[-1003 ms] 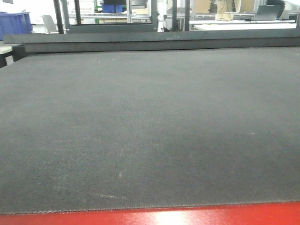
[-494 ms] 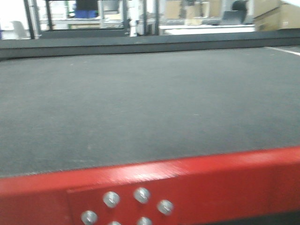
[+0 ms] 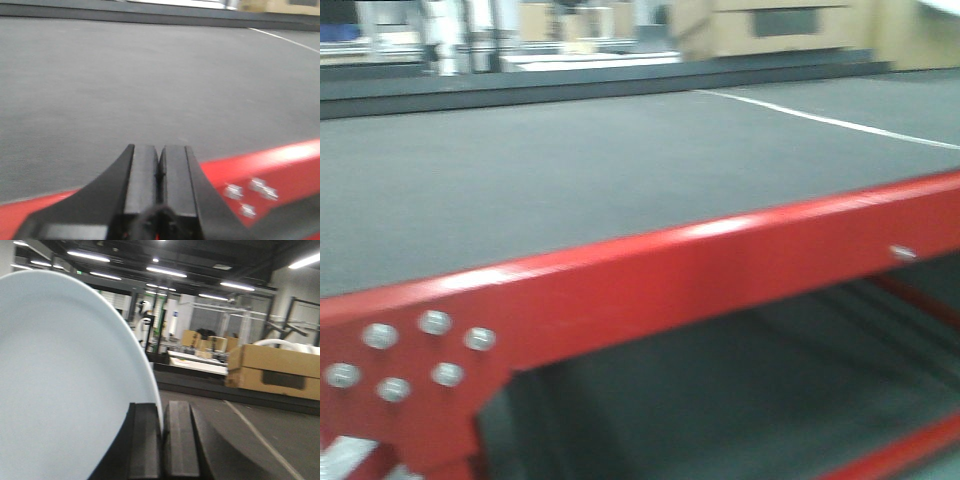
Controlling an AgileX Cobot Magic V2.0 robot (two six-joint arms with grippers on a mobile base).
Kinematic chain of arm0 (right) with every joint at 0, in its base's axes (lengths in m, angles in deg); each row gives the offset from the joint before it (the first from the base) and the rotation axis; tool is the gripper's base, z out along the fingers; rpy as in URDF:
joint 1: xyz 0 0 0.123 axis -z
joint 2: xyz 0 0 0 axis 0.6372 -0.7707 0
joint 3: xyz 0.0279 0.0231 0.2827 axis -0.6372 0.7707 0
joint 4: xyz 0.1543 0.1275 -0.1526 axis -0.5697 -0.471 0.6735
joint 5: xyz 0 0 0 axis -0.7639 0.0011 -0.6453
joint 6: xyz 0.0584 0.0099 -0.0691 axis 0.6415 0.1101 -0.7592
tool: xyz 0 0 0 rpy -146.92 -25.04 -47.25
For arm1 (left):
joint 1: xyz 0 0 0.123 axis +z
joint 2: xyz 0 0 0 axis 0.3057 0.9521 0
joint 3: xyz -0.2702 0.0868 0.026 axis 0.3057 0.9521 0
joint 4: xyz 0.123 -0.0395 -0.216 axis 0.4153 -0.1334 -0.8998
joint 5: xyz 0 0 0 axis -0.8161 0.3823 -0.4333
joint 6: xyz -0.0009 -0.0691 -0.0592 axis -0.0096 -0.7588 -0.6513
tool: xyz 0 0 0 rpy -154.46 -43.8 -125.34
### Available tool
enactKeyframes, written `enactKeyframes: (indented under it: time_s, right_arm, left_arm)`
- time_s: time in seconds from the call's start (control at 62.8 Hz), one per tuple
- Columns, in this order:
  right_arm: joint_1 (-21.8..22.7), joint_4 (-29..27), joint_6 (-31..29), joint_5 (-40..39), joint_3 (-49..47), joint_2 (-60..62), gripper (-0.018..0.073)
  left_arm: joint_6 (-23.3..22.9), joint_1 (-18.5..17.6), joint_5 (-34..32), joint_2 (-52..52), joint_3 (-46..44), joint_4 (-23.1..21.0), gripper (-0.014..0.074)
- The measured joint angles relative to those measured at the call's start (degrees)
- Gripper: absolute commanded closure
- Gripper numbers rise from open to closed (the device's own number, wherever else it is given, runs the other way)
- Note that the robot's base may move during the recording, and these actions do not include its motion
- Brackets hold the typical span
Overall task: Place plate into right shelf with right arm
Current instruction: 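Drive the base away from the table carrying the plate in the right gripper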
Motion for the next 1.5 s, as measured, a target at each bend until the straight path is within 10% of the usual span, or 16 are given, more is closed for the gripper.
enactKeyframes:
  time_s: [1.497]
  right_arm:
    - [0.0, -0.1, 0.0, 0.0, 0.0, 0.2, 0.0501]
  left_arm:
    - [0.0, 0.0, 0.0, 0.0, 0.0, 0.0, 0.0643]
